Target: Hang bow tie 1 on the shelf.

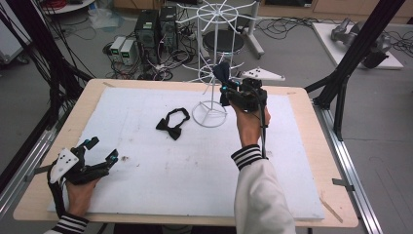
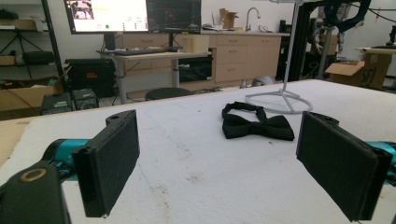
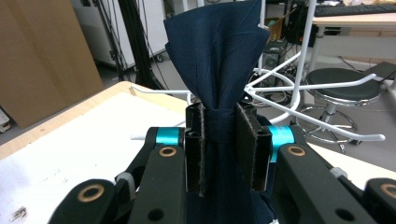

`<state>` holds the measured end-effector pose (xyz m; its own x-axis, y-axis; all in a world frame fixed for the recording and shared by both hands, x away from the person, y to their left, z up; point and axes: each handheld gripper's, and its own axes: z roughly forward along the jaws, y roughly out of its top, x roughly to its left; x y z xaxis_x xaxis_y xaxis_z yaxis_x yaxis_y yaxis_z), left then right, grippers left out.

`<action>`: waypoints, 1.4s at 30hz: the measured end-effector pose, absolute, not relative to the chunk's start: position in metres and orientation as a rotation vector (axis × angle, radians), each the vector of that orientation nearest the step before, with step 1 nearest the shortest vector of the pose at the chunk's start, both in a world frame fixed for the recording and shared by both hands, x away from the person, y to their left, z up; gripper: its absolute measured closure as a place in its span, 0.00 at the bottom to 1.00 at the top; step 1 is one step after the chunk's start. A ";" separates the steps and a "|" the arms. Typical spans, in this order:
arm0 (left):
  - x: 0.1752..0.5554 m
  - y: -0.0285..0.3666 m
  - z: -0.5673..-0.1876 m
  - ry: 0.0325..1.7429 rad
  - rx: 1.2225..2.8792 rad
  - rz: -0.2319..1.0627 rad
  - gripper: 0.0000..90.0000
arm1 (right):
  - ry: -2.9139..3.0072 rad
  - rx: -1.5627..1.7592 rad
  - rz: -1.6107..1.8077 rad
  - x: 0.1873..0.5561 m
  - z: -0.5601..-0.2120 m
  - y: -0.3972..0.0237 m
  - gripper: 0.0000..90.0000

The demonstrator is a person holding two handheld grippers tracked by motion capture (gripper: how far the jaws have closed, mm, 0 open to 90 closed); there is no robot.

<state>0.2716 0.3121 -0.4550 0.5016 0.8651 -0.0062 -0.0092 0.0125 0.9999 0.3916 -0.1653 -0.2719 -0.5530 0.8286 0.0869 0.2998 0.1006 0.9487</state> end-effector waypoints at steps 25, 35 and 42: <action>0.272 0.312 -0.455 0.811 1.396 0.812 0.15 | 1.900 1.043 1.434 0.390 -0.270 -0.168 0.49; 0.272 0.312 -0.455 0.807 1.397 0.813 0.15 | 1.909 0.989 1.492 0.374 -0.268 -0.189 0.18; 0.271 0.313 -0.455 0.802 1.388 0.812 0.15 | 1.898 1.003 1.508 0.355 -0.285 -0.221 0.12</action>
<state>0.2708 0.3127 -0.4554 0.5066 0.8622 -0.0074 -0.0184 0.0194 0.9996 0.3553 -0.2211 -0.2850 -0.5954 0.8017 0.0524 0.2325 0.1094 0.9664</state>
